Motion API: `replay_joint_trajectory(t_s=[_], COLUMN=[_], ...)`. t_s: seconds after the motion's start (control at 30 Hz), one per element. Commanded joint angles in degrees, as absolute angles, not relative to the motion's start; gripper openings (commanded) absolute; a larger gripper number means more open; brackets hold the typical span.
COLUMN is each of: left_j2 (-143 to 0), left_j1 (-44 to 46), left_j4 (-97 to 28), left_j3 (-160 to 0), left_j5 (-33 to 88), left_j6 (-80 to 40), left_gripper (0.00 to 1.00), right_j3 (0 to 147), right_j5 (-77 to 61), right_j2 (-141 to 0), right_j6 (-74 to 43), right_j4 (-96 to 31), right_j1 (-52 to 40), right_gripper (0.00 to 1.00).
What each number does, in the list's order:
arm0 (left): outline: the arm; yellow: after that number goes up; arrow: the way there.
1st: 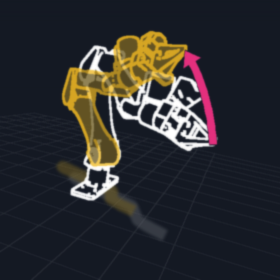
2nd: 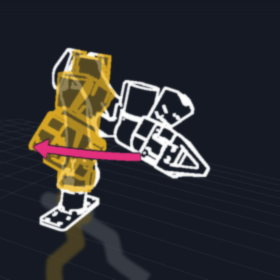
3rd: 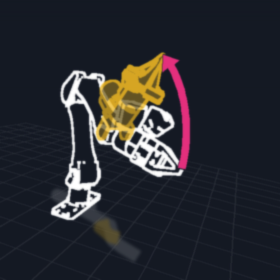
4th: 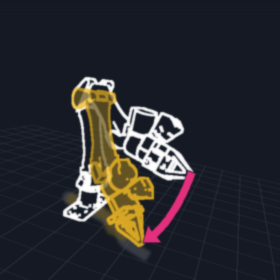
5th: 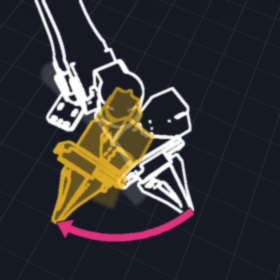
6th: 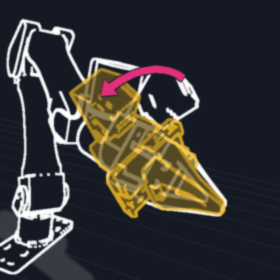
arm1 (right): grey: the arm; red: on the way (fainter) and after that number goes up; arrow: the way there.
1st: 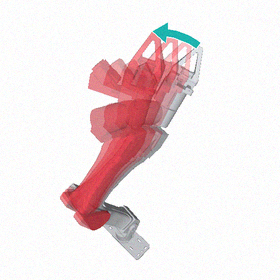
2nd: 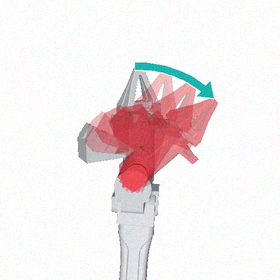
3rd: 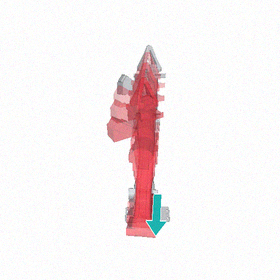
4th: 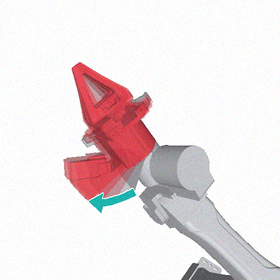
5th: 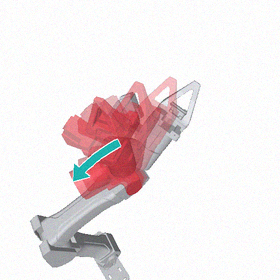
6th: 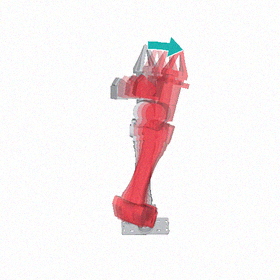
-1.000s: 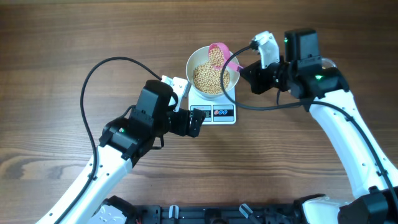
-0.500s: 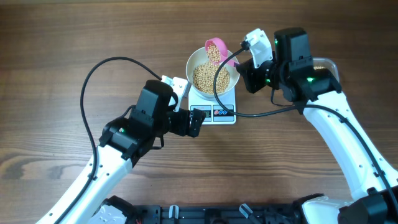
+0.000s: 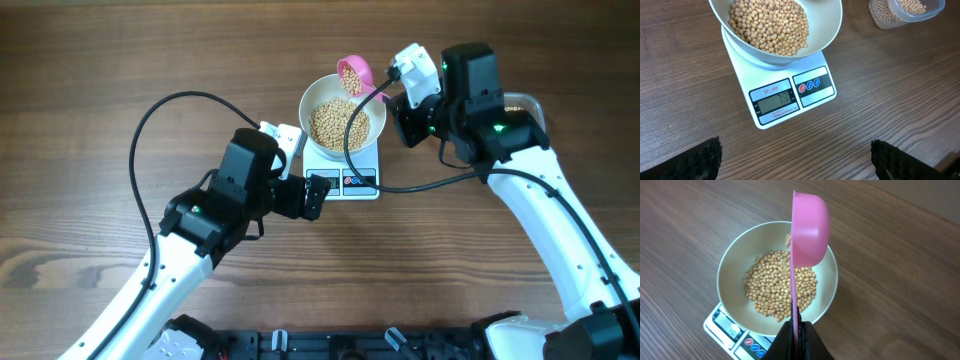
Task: Scoop item into bowl and weigh 150g on scale
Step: 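Tilt the pink scoop to pour soybeans into the bowl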
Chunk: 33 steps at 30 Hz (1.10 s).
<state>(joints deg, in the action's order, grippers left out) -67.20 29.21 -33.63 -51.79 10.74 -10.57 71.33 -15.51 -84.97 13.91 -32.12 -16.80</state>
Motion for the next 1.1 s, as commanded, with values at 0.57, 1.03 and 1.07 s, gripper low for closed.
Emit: replay_joint_trajectory(t_s=[0.57,1.03,1.07], left_j2=[-67.29,-67.29,-67.29], left_j1=[29.45,29.45,29.45], left_j4=[-33.63,-33.63,-33.63], left_j3=[-51.72,-51.72,-51.72], left_j5=[10.41,10.41,10.41], left_j6=[-9.45,-9.45,-9.45], left_gripper=[1.0,1.0,1.0], right_j3=[71.02,71.02,71.02], right_j5=[4.64,1.19,-0.23], right_j2=[-84.07,-83.99,-83.99], right_j6=[28.53,9.15,7.49], right_j4=[-31.99,-32.77,-32.93], right_j1=[-27.16,-28.29,-28.27], right_gripper=[0.04,0.04,0.04])
